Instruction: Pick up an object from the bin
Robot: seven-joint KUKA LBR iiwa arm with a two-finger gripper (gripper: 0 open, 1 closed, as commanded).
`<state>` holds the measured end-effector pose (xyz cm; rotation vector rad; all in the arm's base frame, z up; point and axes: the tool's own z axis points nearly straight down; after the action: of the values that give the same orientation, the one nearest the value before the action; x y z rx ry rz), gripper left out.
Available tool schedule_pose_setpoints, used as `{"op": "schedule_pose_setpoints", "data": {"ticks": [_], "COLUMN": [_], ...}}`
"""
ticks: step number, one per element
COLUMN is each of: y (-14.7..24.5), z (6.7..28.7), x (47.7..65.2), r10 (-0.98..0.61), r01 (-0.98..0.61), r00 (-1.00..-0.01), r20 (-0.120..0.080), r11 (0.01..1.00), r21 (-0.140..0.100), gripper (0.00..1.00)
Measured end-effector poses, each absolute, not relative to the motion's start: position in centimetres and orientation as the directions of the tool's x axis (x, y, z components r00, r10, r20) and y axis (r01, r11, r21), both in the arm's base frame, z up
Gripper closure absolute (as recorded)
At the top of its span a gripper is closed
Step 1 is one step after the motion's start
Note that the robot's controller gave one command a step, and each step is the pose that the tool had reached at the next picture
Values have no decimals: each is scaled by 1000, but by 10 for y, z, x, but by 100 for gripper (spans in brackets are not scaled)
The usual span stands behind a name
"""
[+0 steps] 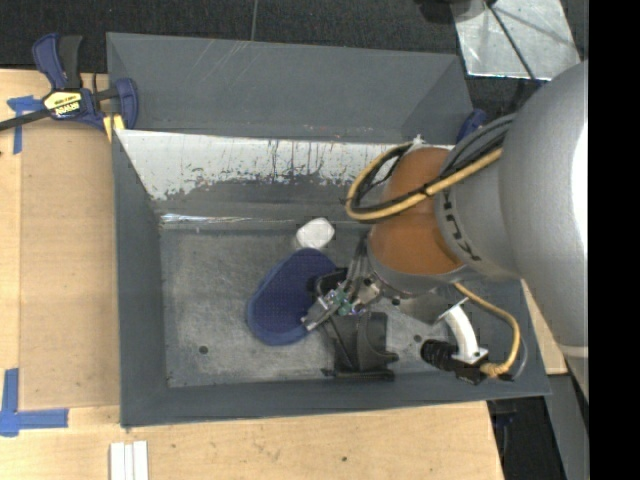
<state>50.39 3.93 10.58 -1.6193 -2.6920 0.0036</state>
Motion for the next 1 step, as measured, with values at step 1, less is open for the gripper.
{"op": "schedule_pose_setpoints", "data": {"ticks": [1], "y": [39], "z": [165], "x": [503], "r10": [882], "r01": [882], "r00": [-471], "r20": [0], "r11": [471], "r21": [-1], "gripper": [100]}}
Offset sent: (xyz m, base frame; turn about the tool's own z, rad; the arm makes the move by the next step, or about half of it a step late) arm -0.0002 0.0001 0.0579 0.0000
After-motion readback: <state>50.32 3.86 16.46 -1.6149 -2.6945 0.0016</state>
